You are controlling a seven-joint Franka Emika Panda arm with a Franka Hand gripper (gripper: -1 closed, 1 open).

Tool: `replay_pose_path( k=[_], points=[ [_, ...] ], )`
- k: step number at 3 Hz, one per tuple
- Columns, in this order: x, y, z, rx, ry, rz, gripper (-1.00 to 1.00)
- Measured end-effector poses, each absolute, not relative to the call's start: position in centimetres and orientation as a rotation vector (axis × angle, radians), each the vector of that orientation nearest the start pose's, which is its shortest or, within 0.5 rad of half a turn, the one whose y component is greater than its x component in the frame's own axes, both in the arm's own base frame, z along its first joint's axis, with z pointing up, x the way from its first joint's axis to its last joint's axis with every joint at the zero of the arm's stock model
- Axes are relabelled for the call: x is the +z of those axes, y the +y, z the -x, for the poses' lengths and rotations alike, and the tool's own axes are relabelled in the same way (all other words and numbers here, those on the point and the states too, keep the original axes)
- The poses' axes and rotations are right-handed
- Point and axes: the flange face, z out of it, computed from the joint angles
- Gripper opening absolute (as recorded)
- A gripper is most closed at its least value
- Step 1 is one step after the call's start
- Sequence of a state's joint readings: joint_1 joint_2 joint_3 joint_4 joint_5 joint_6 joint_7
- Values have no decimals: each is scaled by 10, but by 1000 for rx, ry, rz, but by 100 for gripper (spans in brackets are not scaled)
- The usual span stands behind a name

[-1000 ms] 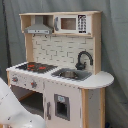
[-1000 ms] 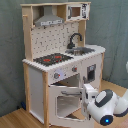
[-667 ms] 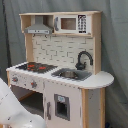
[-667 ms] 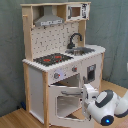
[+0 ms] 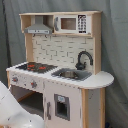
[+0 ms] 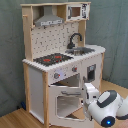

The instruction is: Play with the kitchen

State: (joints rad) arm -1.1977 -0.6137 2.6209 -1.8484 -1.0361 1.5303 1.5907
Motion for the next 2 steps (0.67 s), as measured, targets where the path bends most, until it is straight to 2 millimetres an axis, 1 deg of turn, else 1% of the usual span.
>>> replay_pose_path(
  k=[2],
  points=[
    [289,600,-145,1415,372,-1748,100]
  ],
)
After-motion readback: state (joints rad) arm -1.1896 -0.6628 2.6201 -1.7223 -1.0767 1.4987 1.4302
